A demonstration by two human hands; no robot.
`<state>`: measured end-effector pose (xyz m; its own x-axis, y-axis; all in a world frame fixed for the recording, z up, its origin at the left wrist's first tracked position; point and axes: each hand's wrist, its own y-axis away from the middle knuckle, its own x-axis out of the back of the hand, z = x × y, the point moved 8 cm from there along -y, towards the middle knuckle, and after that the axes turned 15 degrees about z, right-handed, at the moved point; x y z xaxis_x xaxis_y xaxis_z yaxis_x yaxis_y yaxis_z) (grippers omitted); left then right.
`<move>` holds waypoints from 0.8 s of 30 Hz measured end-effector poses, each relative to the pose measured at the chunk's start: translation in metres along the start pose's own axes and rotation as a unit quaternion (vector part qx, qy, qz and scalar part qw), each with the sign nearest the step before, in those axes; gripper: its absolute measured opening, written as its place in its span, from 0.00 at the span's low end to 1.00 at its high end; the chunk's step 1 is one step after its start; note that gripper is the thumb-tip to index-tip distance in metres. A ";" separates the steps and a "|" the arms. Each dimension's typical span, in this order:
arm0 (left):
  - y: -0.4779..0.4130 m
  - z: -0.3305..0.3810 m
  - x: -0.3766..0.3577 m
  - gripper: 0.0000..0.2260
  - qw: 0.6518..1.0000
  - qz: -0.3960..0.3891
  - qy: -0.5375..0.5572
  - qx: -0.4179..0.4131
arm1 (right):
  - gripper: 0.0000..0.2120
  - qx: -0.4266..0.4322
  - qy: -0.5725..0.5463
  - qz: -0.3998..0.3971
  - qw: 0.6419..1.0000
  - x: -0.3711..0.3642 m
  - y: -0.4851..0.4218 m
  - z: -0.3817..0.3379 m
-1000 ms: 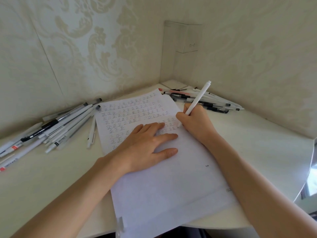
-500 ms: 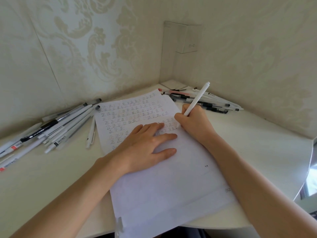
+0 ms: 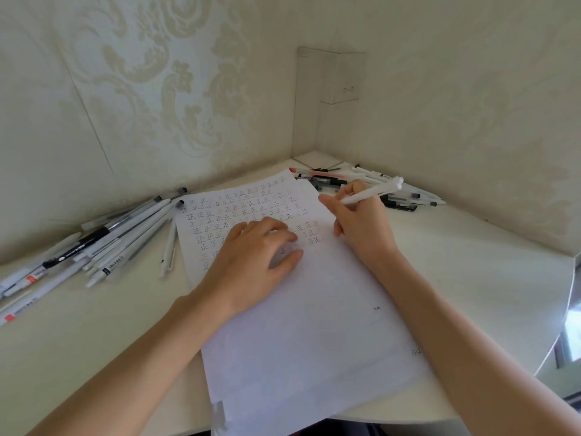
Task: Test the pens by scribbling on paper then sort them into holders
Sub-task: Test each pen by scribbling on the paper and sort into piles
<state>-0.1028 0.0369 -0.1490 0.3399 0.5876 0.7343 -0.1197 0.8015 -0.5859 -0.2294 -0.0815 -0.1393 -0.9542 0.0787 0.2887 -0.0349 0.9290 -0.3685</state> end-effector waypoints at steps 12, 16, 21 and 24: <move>0.003 0.011 0.002 0.25 0.970 -0.055 0.227 0.070 | 0.09 -0.098 -0.252 -0.140 0.953 -0.025 0.016 -0.017; 0.003 0.012 0.005 0.18 0.971 -0.043 0.232 0.049 | 0.09 -0.095 -0.248 -0.176 0.948 -0.033 0.023 -0.020; 0.001 0.008 0.009 0.13 0.976 -0.011 0.210 0.050 | 0.10 -0.068 -0.228 -0.176 0.955 -0.036 0.022 -0.022; -0.005 -0.011 0.025 0.08 0.983 0.091 0.146 0.071 | 0.13 -0.008 -0.151 -0.131 0.980 -0.028 0.011 -0.022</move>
<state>-0.0832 0.0467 -0.1317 0.5514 0.6818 0.4807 -0.3254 0.7064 -0.6286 -0.1960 -0.0653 -0.1320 -0.9578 -0.2709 0.0964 -0.2875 0.9089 -0.3020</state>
